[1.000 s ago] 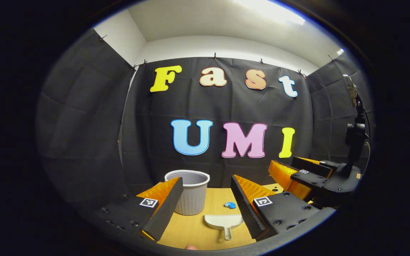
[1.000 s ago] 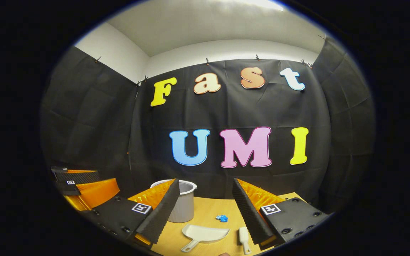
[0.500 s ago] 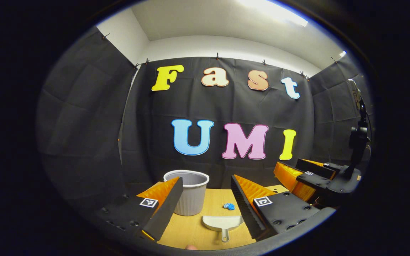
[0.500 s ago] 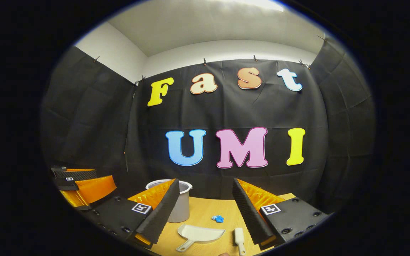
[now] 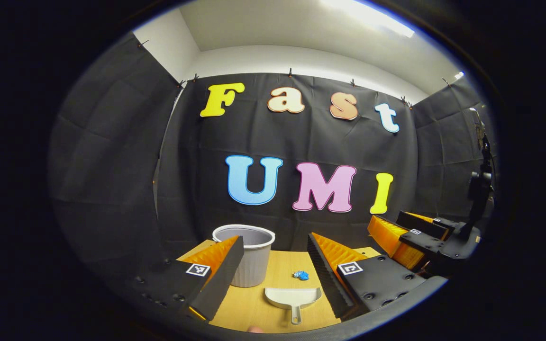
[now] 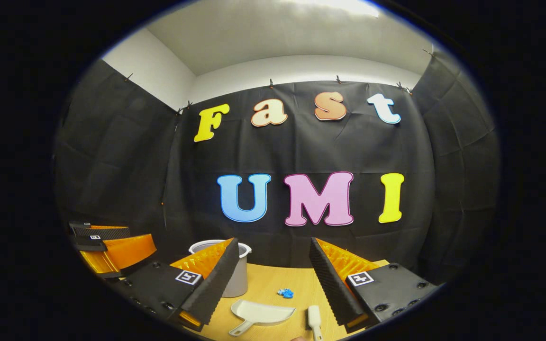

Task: Pick up the small broom and dustpan from the desktop, sweep the trash into the dustpan with the broom, and then empty the trash into the garbage bin.

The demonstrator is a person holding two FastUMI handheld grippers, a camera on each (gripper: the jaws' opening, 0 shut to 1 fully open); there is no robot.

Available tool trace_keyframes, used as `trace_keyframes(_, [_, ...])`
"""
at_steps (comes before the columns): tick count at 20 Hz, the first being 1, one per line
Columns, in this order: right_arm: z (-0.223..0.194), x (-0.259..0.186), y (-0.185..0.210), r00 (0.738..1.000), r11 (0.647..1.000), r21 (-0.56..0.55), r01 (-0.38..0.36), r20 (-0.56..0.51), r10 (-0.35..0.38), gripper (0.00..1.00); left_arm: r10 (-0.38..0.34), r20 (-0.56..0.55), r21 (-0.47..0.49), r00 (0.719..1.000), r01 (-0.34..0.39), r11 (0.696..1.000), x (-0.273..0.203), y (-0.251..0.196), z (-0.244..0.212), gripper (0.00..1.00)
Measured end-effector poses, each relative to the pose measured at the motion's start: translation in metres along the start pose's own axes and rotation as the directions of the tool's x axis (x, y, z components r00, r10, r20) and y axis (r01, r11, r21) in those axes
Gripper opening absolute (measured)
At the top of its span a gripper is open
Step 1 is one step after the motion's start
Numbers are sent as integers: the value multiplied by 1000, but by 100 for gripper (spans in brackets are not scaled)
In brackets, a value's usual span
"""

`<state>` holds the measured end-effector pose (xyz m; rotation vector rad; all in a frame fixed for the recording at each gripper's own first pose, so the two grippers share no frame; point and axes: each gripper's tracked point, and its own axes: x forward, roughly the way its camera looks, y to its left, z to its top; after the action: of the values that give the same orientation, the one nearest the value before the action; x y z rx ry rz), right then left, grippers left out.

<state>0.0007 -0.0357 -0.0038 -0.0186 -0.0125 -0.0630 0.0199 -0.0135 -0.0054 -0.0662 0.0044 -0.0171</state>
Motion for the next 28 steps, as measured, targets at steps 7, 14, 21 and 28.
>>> trace_keyframes(7, [5, 13, -20, 998, 998, -38, 55, 9, -54, 95, -45, -10, -35, 999, 45, 998, 22, -10, -5, 81])
trace_keyframes(14, [1, 13, -38, 997, 993, -87, 75, 5, -75, 94, -106, -45, -21, 993, 105, 994, 49, -24, -17, 81])
trace_keyframes(21, [-5, 23, -61, 995, 990, -103, 99, -21, -102, 95, -76, -98, -83, 992, 68, 994, 82, -26, -40, 81])
trace_keyframes(28, [-11, 29, -90, 991, 985, -122, 125, -34, -130, 94, -72, -262, -9, 962, 72, 997, 124, -35, -102, 81])
